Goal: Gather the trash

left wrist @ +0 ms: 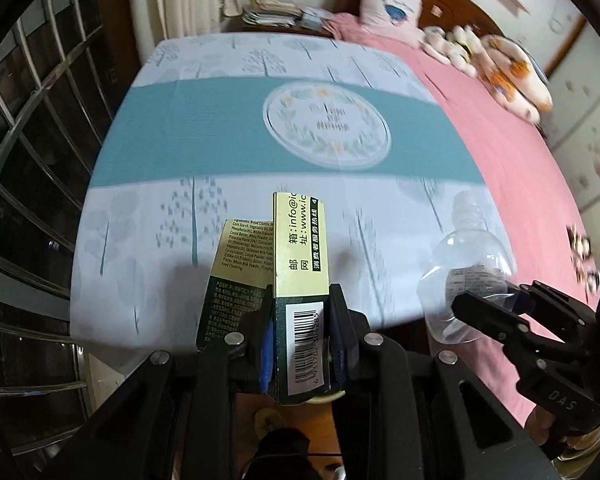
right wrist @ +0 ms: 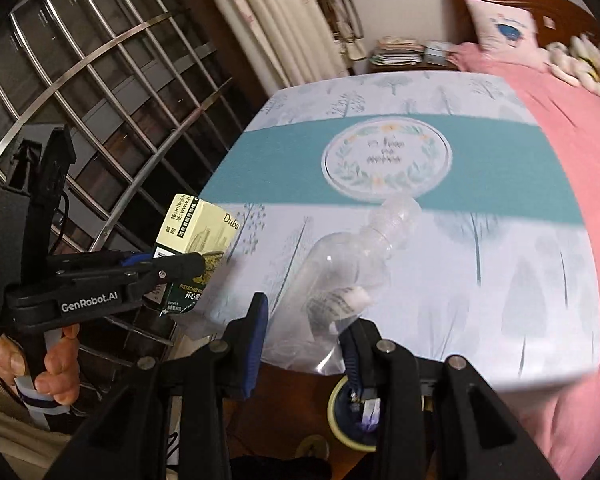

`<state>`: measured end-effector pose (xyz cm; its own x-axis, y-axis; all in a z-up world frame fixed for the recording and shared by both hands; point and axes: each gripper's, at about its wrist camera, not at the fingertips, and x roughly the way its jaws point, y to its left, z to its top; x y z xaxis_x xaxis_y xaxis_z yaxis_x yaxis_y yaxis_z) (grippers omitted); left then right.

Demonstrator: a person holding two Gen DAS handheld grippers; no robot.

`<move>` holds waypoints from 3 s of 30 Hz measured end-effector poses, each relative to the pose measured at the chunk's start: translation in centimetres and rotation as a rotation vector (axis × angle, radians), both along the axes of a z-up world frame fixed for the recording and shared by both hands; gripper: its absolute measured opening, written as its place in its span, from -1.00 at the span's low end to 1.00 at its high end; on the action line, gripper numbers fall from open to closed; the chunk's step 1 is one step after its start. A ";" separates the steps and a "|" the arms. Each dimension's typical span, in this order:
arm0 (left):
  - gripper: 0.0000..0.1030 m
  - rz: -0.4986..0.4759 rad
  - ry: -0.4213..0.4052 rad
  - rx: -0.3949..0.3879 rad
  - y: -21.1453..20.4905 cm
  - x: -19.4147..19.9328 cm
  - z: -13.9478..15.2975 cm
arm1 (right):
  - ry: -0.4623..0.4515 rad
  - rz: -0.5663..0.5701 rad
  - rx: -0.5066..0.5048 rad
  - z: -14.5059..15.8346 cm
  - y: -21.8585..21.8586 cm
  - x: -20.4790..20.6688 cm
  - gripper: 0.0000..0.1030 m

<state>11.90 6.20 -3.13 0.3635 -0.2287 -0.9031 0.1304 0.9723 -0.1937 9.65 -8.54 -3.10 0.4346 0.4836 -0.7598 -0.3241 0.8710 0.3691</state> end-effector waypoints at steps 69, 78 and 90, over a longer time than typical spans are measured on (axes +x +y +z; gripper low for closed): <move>0.90 -0.054 0.038 0.096 -7.0 -9.2 -26.0 | 0.241 -0.146 -0.126 -29.4 -4.1 -7.6 0.23; 0.90 -0.027 -0.011 0.086 -5.8 -10.2 -17.1 | 0.217 -0.191 -0.142 -20.5 -4.2 -8.0 0.23; 0.90 0.048 -0.129 0.098 -3.1 -10.5 -1.7 | 0.074 -0.182 -0.154 -4.6 -3.2 -7.9 0.23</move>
<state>1.38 3.09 -4.83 0.4866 -0.1218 -0.8651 0.1013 0.9914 -0.0826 1.74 -11.75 -7.75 0.4444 0.2788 -0.8513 -0.1338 0.9603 0.2447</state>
